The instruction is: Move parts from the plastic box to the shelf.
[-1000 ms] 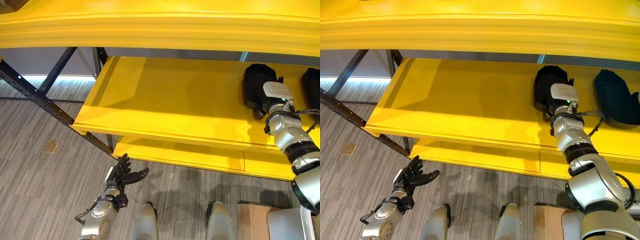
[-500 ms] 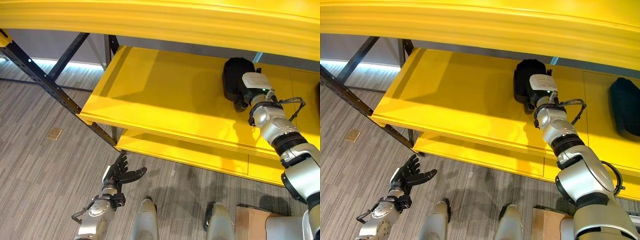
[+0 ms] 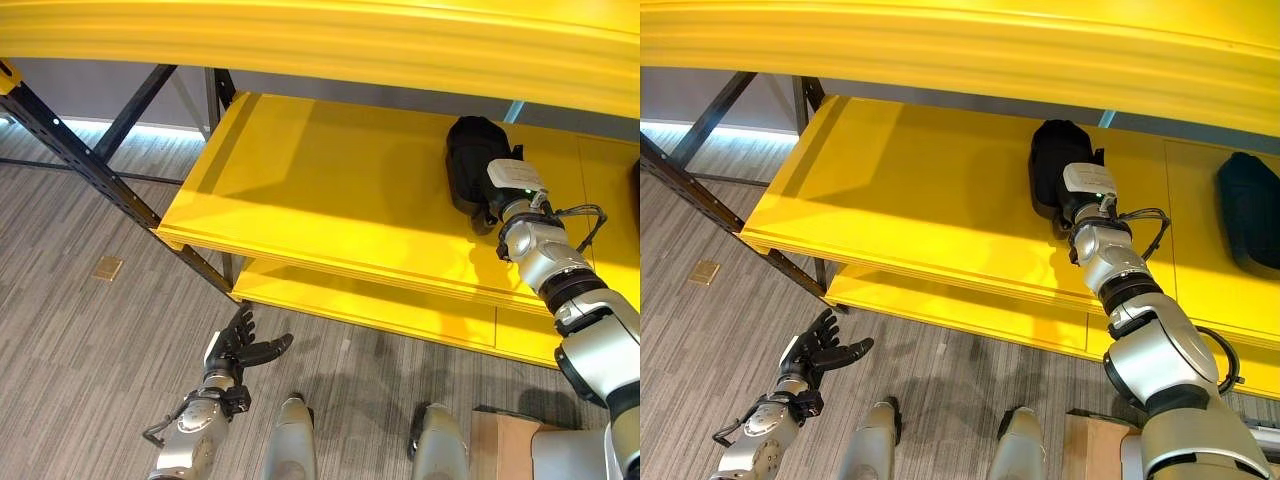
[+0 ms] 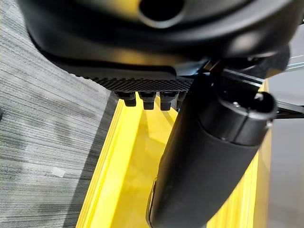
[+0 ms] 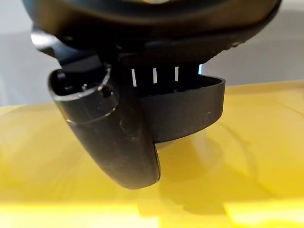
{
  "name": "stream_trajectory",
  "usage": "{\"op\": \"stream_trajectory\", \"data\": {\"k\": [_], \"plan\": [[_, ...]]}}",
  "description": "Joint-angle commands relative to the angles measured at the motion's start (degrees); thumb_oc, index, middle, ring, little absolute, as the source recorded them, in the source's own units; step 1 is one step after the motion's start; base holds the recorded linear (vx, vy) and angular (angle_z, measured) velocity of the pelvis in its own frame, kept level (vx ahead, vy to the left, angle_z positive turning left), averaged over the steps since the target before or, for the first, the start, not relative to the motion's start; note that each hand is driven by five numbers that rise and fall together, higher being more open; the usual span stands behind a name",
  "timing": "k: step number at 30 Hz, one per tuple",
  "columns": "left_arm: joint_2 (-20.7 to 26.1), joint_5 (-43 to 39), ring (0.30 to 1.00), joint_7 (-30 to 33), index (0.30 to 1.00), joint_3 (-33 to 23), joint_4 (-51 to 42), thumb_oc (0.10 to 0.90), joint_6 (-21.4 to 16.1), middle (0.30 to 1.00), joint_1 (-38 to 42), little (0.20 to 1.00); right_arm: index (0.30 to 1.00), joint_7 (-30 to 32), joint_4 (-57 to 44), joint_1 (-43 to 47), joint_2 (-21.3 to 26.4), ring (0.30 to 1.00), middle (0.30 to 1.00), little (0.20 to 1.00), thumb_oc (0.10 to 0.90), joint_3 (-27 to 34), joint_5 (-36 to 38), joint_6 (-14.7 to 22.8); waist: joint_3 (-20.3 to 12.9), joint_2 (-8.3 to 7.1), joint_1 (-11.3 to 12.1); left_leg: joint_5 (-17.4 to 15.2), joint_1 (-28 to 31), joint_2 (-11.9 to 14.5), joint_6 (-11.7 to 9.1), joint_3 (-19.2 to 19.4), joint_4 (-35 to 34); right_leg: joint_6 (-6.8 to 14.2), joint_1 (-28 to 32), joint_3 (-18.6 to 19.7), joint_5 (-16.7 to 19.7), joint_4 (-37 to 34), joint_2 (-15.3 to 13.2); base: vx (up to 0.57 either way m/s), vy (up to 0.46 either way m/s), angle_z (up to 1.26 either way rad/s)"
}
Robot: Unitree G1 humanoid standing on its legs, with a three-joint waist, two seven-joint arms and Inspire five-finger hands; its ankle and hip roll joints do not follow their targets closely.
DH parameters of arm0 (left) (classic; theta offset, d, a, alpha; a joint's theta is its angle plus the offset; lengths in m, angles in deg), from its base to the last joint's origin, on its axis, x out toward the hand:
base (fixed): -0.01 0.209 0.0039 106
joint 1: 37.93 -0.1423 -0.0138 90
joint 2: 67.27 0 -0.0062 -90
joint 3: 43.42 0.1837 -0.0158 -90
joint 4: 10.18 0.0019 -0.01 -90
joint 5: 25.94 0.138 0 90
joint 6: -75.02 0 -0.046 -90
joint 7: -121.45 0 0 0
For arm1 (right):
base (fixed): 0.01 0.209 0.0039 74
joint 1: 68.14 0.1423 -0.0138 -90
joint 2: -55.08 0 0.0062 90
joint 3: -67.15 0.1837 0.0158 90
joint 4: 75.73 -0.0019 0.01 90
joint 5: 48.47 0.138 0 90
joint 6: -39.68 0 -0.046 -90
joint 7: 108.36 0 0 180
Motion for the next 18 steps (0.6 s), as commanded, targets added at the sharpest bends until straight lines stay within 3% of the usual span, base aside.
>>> {"op": "stream_trajectory", "data": {"k": [1,18], "plan": [[4.9,-0.4,1.000,0.2,1.000,-0.4,-5.1,0.900,-5.3,1.000,2.1,1.000,0.300,3.0,3.0,6.7,2.1,0.300,0.300,0.300,0.400,2.7,1.2,-0.9,-1.3,-0.42,0.4,-4.5,2.6,3.4,1.2,-0.5,1.7,0.3,4.9,4.8,-0.1,-2.6,-0.5,0.00,0.000,0.00],[4.7,0.6,1.000,-0.4,1.000,0.0,-5.2,0.900,-5.0,1.000,1.9,1.000,0.300,4.8,9.3,-0.3,5.0,0.300,0.300,0.300,0.400,8.6,5.1,-1.4,-1.0,0.25,-0.8,-4.7,1.9,3.6,1.1,-0.2,2.6,0.4,3.7,5.5,0.0,-1.8,-0.4,0.00,-0.001,-0.01]]}}
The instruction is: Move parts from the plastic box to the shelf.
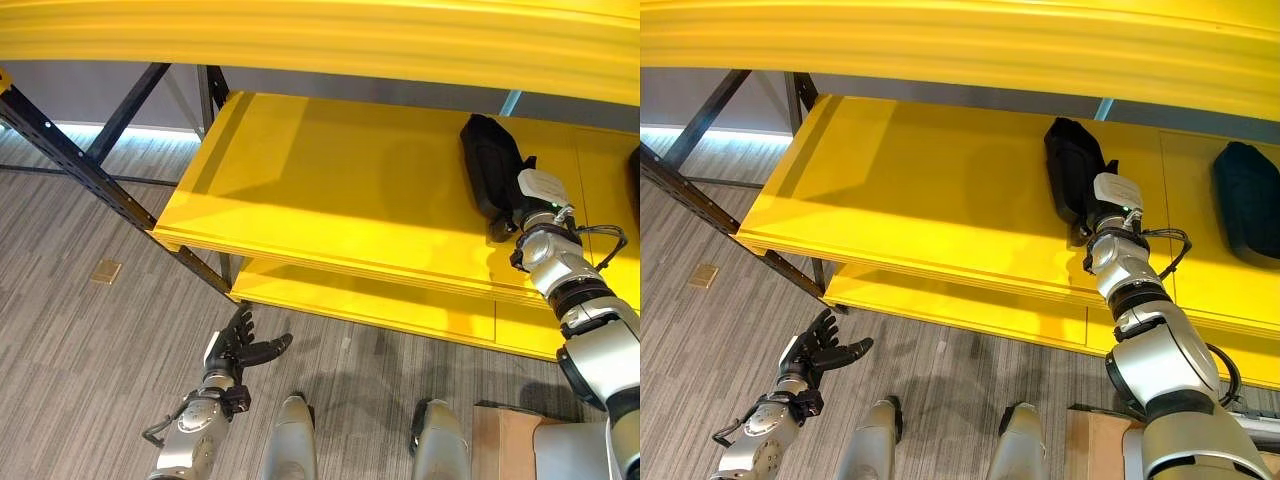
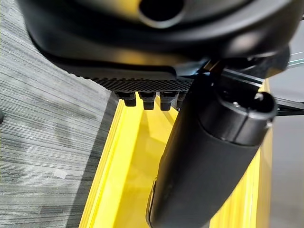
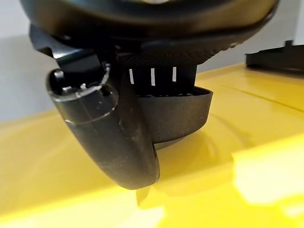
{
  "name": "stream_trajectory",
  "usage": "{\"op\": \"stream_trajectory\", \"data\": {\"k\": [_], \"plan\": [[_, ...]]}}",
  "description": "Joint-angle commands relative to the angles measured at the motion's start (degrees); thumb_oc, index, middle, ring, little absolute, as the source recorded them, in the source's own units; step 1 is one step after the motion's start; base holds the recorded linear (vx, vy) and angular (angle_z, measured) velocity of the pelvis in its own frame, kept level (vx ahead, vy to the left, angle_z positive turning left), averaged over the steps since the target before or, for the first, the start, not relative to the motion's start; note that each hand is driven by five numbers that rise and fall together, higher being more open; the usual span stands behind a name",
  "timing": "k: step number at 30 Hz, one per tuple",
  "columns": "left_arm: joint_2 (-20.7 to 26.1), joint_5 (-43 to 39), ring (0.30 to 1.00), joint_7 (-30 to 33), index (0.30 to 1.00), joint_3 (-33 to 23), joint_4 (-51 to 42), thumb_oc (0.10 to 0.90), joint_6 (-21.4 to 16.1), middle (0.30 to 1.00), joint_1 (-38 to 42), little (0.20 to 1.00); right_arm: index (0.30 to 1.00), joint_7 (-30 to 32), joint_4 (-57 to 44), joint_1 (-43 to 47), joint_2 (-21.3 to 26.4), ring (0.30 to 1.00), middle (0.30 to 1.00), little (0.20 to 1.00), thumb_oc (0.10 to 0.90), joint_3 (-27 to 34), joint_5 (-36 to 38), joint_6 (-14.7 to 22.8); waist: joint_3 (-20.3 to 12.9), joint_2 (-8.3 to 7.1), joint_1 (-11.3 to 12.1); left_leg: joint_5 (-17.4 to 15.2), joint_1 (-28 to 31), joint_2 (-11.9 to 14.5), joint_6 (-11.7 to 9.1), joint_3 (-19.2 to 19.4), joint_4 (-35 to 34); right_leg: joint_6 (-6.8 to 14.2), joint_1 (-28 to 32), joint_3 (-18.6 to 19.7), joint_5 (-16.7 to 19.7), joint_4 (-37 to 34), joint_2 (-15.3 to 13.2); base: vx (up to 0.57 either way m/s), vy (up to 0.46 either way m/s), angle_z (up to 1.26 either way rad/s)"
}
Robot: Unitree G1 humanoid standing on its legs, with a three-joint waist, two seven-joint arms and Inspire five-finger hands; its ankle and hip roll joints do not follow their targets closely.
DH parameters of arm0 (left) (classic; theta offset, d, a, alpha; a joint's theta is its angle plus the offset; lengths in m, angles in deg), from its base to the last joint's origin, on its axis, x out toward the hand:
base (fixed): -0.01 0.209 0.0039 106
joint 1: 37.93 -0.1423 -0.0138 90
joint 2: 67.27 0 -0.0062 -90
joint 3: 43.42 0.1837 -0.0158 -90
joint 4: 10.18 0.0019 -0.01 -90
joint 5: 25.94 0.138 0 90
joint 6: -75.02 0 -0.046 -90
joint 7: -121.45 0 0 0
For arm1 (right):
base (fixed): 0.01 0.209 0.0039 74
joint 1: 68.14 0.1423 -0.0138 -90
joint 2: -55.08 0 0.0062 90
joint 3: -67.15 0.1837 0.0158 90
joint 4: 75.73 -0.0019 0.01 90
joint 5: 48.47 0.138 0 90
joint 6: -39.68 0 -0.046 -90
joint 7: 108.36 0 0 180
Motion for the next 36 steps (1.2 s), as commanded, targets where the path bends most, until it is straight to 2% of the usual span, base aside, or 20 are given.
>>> {"op": "stream_trajectory", "data": {"k": [1,25,36], "plan": [[4.7,0.5,1.000,-0.5,1.000,-0.1,-5.1,0.900,-5.0,1.000,1.8,1.000,0.300,2.0,2.8,2.0,4.8,0.300,0.300,0.300,0.400,1.2,1.1,-1.6,-1.1,-0.06,-0.5,-4.4,2.6,3.6,1.0,-0.9,1.3,0.4,5.0,4.6,0.0,-2.7,-0.4,0.00,0.000,0.00],[4.7,0.9,1.000,-0.3,1.000,-0.1,-4.8,0.900,-5.1,1.000,2.2,1.000,0.300,2.1,2.7,-0.3,4.9,0.300,0.300,0.300,0.400,2.5,1.2,-1.6,-0.9,0.01,-0.9,-4.8,2.2,3.5,1.0,-0.5,2.0,0.5,4.5,5.0,-0.1,-2.5,-0.4,0.00,0.000,0.00],[4.7,1.3,1.000,-0.4,1.000,-0.2,-4.1,0.900,-4.8,1.000,2.3,1.000,0.300,2.6,2.7,-2.6,6.5,0.300,0.300,0.300,0.400,4.3,2.1,-1.7,-1.0,0.03,-1.5,-5.1,2.2,3.8,1.0,-0.4,2.6,0.6,4.4,5.4,-0.2,-2.1,-0.3,0.00,0.000,0.00]]}}
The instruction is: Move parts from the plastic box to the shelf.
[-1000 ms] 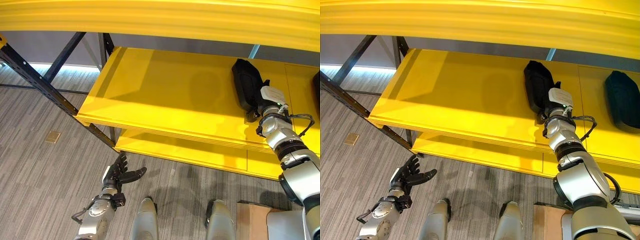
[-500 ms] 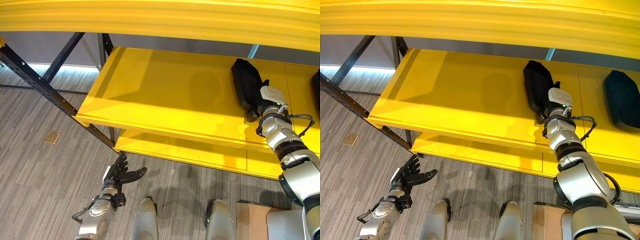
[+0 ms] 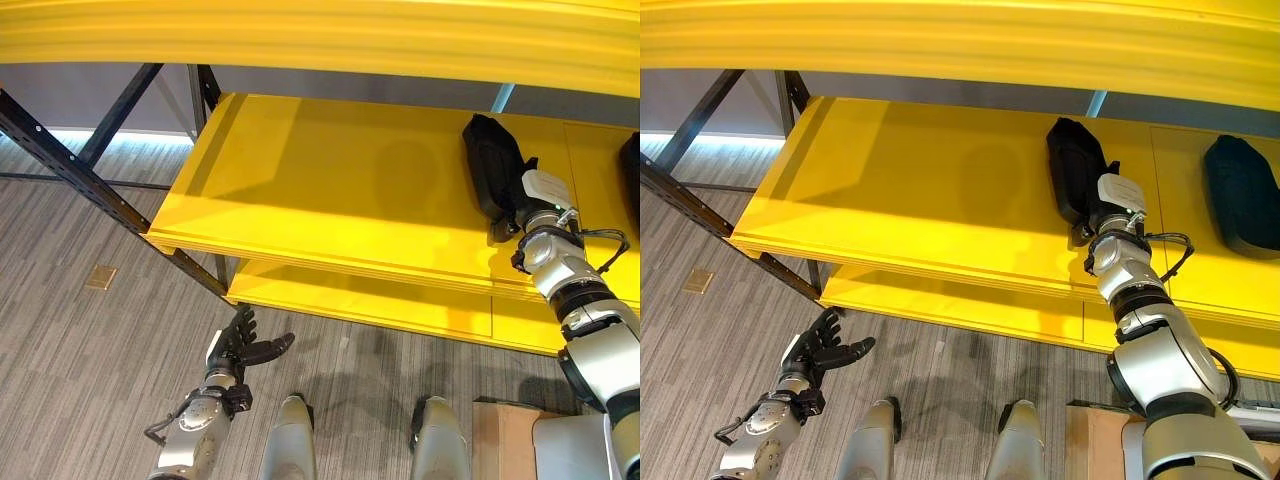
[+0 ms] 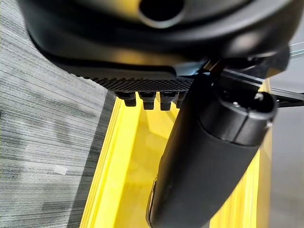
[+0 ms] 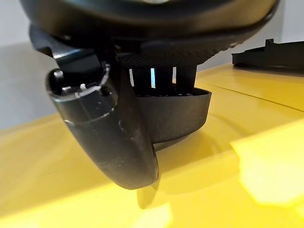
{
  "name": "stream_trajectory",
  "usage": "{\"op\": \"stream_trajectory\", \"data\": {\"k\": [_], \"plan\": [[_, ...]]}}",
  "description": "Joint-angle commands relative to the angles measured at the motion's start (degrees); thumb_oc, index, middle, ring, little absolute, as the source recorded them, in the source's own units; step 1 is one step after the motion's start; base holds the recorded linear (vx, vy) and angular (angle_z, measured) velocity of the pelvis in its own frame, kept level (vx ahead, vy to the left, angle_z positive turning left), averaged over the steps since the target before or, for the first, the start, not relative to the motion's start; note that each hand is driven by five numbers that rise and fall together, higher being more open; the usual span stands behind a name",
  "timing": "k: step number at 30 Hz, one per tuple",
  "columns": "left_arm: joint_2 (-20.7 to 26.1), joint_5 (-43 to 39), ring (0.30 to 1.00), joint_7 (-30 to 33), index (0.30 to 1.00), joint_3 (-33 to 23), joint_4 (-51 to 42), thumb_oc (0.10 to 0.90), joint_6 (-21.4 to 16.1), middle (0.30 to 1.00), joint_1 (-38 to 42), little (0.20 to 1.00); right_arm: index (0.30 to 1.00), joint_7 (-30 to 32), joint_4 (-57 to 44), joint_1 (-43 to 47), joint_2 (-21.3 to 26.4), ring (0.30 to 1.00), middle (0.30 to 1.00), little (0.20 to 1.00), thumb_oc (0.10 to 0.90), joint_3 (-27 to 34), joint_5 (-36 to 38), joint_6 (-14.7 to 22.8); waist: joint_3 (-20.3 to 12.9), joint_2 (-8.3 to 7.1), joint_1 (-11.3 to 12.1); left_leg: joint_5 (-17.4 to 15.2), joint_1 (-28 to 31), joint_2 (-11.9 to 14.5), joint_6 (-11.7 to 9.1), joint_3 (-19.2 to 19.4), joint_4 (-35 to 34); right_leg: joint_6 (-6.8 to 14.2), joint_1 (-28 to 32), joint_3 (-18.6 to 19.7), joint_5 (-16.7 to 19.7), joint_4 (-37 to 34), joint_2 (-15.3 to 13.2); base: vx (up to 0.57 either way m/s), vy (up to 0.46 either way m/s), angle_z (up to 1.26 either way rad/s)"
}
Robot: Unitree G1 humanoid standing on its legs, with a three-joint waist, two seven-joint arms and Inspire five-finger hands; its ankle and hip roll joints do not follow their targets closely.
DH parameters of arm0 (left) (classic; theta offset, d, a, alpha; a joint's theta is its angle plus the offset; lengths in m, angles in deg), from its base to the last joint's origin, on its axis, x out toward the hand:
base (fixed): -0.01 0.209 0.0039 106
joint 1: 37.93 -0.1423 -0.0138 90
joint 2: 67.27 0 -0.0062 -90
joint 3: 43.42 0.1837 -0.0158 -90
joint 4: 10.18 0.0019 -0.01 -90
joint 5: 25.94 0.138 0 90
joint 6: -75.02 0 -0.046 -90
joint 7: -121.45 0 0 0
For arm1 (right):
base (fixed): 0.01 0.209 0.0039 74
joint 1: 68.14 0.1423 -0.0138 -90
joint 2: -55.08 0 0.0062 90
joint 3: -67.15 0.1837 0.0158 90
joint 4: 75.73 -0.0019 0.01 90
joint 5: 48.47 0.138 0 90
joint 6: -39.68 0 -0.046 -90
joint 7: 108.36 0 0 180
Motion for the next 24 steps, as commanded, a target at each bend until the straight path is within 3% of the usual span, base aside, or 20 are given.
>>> {"op": "stream_trajectory", "data": {"k": [1,24], "plan": [[4.7,1.3,1.000,-0.4,1.000,-0.6,-4.0,0.900,-4.9,1.000,2.0,1.000,0.300,2.0,3.2,-2.2,7.0,0.300,0.300,0.300,0.400,2.5,1.6,-2.6,-1.0,-0.04,-0.5,-4.7,3.1,3.8,1.0,-0.5,1.3,0.6,5.2,4.9,-0.3,-2.8,-0.3,0.00,0.000,0.00],[4.8,1.1,1.000,-0.2,1.000,-1.0,-4.7,0.900,-4.9,1.000,1.8,1.000,0.300,2.0,0.5,-3.0,7.1,0.300,0.300,0.300,0.400,2.9,1.7,-2.2,-1.0,-0.22,-0.7,-4.7,2.4,3.9,1.1,-0.5,1.9,0.5,5.0,4.8,-0.2,-2.8,-0.1,0.00,0.000,0.00]]}}
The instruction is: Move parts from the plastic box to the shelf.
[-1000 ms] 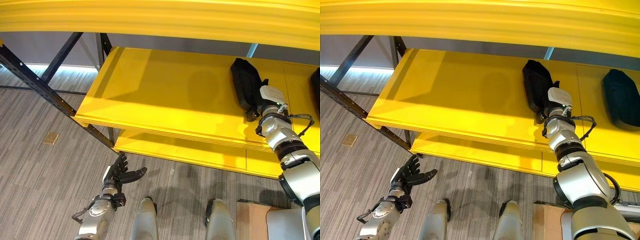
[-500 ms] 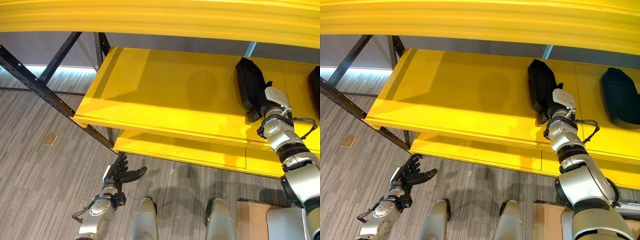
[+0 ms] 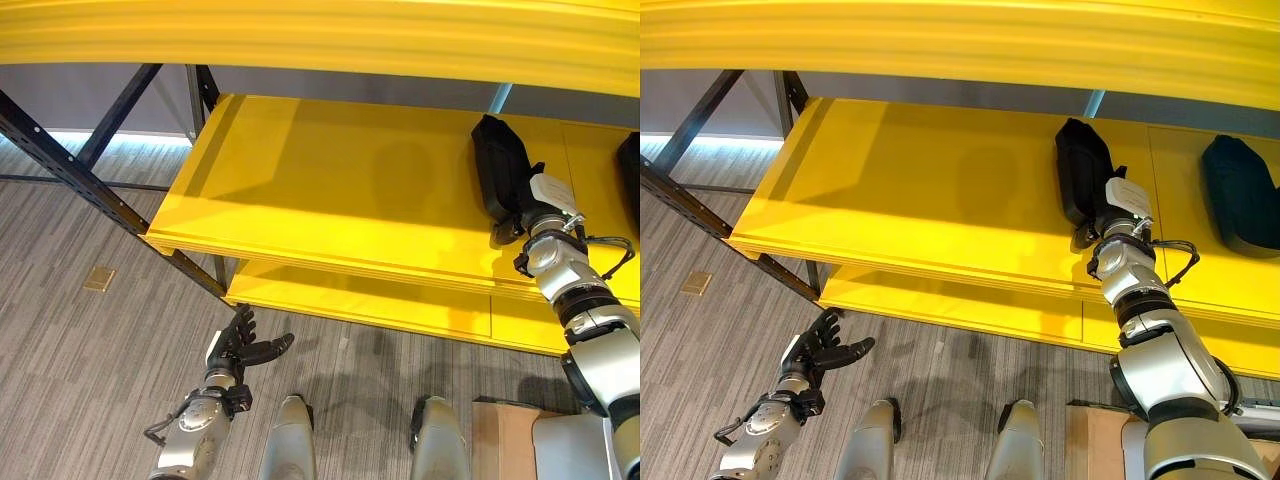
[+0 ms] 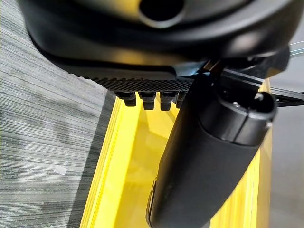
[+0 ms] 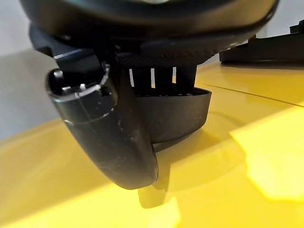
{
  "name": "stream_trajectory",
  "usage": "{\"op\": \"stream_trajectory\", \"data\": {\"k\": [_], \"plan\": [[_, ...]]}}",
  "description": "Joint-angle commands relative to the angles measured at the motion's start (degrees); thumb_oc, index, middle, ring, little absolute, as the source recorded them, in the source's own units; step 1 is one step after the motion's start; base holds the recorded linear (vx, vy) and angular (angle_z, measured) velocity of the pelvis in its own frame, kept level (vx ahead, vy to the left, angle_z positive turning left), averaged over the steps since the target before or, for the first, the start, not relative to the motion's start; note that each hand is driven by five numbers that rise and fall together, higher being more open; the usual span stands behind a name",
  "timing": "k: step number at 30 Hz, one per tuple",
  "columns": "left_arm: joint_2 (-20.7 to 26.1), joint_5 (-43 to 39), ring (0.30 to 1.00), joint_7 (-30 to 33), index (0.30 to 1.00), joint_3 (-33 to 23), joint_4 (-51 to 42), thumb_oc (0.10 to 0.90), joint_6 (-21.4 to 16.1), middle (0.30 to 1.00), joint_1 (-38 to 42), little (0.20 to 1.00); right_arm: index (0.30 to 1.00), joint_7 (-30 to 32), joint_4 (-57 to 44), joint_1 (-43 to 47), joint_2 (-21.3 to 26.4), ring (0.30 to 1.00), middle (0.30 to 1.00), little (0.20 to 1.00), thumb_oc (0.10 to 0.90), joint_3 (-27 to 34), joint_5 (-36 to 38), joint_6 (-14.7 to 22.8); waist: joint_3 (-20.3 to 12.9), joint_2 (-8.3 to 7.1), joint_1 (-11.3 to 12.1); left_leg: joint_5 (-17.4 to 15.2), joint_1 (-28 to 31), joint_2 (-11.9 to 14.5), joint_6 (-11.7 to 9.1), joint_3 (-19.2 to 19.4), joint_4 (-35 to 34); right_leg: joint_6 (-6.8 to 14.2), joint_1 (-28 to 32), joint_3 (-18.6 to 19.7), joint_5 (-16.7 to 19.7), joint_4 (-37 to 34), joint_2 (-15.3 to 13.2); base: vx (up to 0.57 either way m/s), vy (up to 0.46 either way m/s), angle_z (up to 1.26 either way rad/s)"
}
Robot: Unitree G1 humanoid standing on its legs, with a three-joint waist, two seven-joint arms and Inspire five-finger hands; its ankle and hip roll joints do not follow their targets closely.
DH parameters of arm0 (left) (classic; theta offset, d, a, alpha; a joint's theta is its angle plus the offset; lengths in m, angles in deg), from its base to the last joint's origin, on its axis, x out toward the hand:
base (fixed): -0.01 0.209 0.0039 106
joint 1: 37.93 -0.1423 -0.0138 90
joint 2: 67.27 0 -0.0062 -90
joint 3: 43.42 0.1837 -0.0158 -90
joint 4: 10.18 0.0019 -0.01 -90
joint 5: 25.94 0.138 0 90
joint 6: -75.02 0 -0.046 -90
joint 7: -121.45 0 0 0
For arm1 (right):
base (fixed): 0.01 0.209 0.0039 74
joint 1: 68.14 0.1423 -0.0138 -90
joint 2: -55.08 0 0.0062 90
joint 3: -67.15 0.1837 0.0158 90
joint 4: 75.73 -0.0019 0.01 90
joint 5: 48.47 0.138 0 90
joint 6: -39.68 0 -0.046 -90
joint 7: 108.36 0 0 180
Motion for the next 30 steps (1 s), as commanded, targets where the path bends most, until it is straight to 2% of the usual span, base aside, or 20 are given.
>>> {"op": "stream_trajectory", "data": {"k": [1,9,10,11,12,22,30], "plan": [[4.8,1.1,1.000,-0.2,1.000,-1.1,-4.5,0.900,-4.9,1.000,1.8,1.000,0.300,1.5,1.2,-1.5,6.6,0.300,0.300,0.300,0.400,0.7,-0.7,-2.4,-1.0,-0.25,-0.7,-4.3,2.6,3.7,1.1,-0.7,1.3,0.4,5.0,4.6,-0.2,-2.7,-0.3,0.00,0.000,0.00],[4.8,1.0,1.000,-0.3,1.000,-1.1,-4.5,0.900,-5.0,1.000,1.9,1.000,0.300,0.7,-1.1,-0.8,5.9,0.300,0.300,0.300,0.400,-0.4,-1.3,-2.3,-1.1,-0.73,-0.6,-4.4,2.6,3.7,1.2,-0.9,1.3,0.4,5.0,4.6,-0.2,-2.6,-0.2,0.00,0.000,0.00],[4.8,0.9,1.000,-0.2,1.000,-1.1,-4.4,0.900,-5.0,1.000,2.0,1.000,0.448,0.4,-1.0,-0.7,5.8,0.448,0.448,0.448,0.506,-0.5,-1.1,-2.3,-1.1,-0.83,-0.6,-4.5,2.5,3.6,1.2,-0.9,1.4,0.3,5.0,4.5,-0.2,-2.5,-0.3,0.00,0.000,0.00],[4.8,0.9,1.000,-0.2,1.000,-1.0,-4.3,0.900,-4.9,1.000,2.0,1.000,0.772,0.3,-0.9,-0.7,5.7,0.772,0.772,0.772,0.737,-0.4,-0.8,-2.3,-1.2,-0.89,-0.6,-4.5,2.4,3.6,1.1,-1.0,1.4,0.3,5.0,4.5,-0.3,-2.6,-0.3,0.00,0.000,0.00],[4.8,1.0,1.000,-0.3,1.000,-1.1,-4.3,0.900,-4.9,1.000,2.0,1.000,1.000,-0.1,-0.7,-0.6,5.6,1.000,1.000,1.000,0.900,-0.6,-0.6,-2.2,-1.2,-0.88,-0.6,-4.5,2.4,3.6,1.1,-0.9,1.4,0.3,5.0,4.5,-0.3,-2.6,-0.3,0.00,0.000,0.00],[5.0,1.0,1.000,-0.5,1.000,-1.4,-3.8,0.900,-4.8,1.000,2.0,1.000,1.000,-1.5,-0.6,0.6,5.3,1.000,1.000,1.000,0.900,-1.9,-0.2,-2.0,-1.0,-1.12,-0.5,-4.6,2.4,3.7,1.1,-0.9,1.7,0.3,5.2,4.7,-0.3,-2.6,-0.1,0.00,0.000,0.00],[4.8,0.9,1.000,-0.3,1.000,-2.1,-3.2,0.900,-4.9,1.000,2.2,1.000,1.000,-2.5,-8.2,-0.1,6.1,1.000,1.000,1.000,0.900,-2.3,-1.0,-1.6,-1.2,-1.81,-0.8,-4.4,2.7,3.9,1.1,-0.8,1.2,0.4,5.5,4.6,-0.1,-3.2,0.0,0.00,0.000,0.00]]}}
